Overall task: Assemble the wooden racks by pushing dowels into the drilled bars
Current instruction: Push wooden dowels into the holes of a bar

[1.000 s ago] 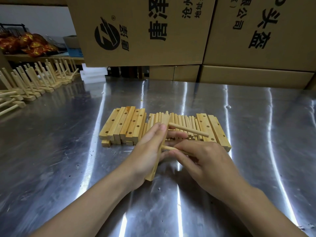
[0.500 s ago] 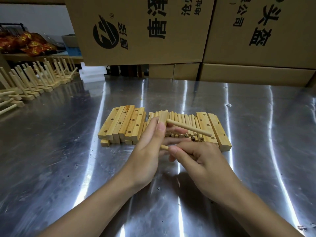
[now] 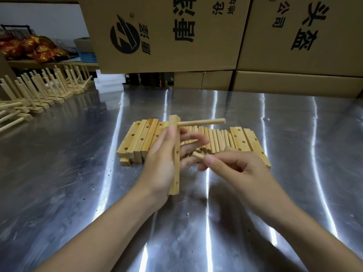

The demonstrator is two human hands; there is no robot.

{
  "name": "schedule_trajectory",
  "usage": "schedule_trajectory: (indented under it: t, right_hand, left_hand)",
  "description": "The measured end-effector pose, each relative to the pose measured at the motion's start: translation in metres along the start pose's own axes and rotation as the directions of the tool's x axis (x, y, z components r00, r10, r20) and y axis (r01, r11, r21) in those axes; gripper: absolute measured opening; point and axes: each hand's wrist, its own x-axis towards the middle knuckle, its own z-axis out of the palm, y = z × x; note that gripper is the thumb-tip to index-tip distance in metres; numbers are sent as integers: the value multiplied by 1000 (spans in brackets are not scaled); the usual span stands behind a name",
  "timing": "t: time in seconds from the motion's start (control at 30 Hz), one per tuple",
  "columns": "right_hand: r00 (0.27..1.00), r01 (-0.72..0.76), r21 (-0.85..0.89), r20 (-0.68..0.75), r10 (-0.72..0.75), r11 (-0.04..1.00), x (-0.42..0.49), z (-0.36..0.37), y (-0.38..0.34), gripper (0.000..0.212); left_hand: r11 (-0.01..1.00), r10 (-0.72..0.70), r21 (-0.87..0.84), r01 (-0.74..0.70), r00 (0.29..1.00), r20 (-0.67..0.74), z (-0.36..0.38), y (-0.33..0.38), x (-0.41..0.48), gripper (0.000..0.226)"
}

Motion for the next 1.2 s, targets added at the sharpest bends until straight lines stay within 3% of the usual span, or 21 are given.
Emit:
schedule_trajectory:
  t: [0.13, 0.27, 0.5, 0.7, 0.9, 1.0, 1.2]
  right_hand:
    - [1000, 31, 199, -7, -30, 980, -1, -5, -5, 18]
    - [998, 58, 289, -12, -57, 956, -4, 1, -4, 6]
    - [993, 117, 61, -16, -116, 991, -7, 5, 2, 16]
    - [985, 163, -116, -43, -169, 980, -7, 3, 5, 18]
    - [966, 224, -504, 1, -258, 834, -7, 1, 8, 22]
    - [957, 262, -535, 36, -288, 803, -6, 1, 10, 20]
    - [954, 250, -451, -35, -297, 857, -10, 8, 8, 17]
  left_hand:
    - [965, -142, -226, 133, 990, -24, -6, 1, 4, 44]
    - [931, -192, -307, 197, 980, 45, -4, 3, 2, 44]
    - [949, -229, -202, 243, 969, 91, 1, 3, -4, 45]
    - [982, -171, -68, 177, 982, 84, 3, 2, -6, 49]
    - [993, -80, 89, 72, 992, 96, 6, 0, -8, 45]
    - [993, -73, 103, 62, 992, 105, 7, -2, -10, 48]
    - [990, -3, 139, -15, 992, 127, 9, -7, -13, 45]
